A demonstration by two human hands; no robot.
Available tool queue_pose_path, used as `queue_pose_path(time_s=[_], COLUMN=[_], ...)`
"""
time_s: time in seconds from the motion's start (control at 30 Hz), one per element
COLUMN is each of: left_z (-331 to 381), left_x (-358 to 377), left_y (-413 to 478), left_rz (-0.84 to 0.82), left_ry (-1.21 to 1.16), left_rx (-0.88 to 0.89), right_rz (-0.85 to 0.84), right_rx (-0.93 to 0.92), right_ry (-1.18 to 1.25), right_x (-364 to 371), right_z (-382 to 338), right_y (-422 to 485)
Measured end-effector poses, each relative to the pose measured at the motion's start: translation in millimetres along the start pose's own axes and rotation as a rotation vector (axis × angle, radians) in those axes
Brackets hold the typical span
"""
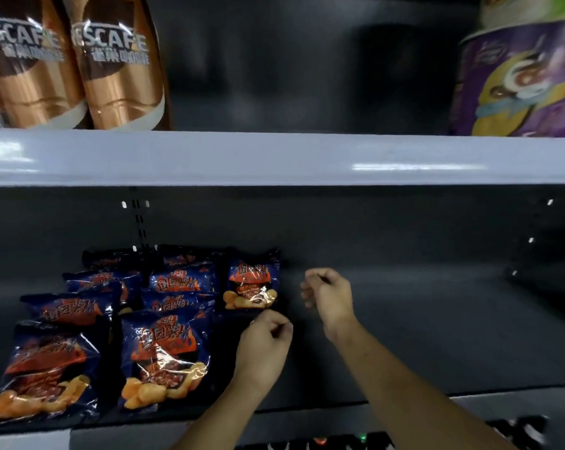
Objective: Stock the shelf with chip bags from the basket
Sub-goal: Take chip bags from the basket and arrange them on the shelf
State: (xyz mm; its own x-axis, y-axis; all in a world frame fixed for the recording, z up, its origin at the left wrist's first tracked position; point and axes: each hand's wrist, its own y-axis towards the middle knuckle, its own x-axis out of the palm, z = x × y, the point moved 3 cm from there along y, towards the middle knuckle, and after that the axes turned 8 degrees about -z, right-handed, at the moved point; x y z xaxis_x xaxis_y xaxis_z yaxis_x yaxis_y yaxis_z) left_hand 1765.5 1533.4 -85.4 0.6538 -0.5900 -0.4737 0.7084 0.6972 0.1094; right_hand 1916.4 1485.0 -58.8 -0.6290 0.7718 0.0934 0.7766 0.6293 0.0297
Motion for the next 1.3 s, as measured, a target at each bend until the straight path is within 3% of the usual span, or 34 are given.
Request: queue_pose_path(time_s=[0.27,0.6,0.9,1.1,1.3], left_z=[77.0,190.6,216.8,189.3,116.2], left_x=[77.0,267.9,429.1,506.0,577.2], left_y=[-35.2,-125.8,-248.9,-308.9,-352.5], left_rz=[-0.173,-0.522,-0.913,-1.148,-1.362], left_ry=[-0.055,-0.071,-0.004,0.097,0.303], left_rx=[0.175,0.304,0.386,0.335,0.238], right_rz=[0.108,0.429,0.856,1.085,1.267], right_rx=[-0.115,-0.172,-0.112,0.045,0.237], right_ry=[0.092,0.196,0.226,0.262,0.365], right_x=[-112.1,-347.7,-512.7,-564.3,-576.4], right_z=[-56.6,-85.0,-20.8,58.9,157.0], right_y=[-69.7,-220.6,-383.0,-474.9,-532.6])
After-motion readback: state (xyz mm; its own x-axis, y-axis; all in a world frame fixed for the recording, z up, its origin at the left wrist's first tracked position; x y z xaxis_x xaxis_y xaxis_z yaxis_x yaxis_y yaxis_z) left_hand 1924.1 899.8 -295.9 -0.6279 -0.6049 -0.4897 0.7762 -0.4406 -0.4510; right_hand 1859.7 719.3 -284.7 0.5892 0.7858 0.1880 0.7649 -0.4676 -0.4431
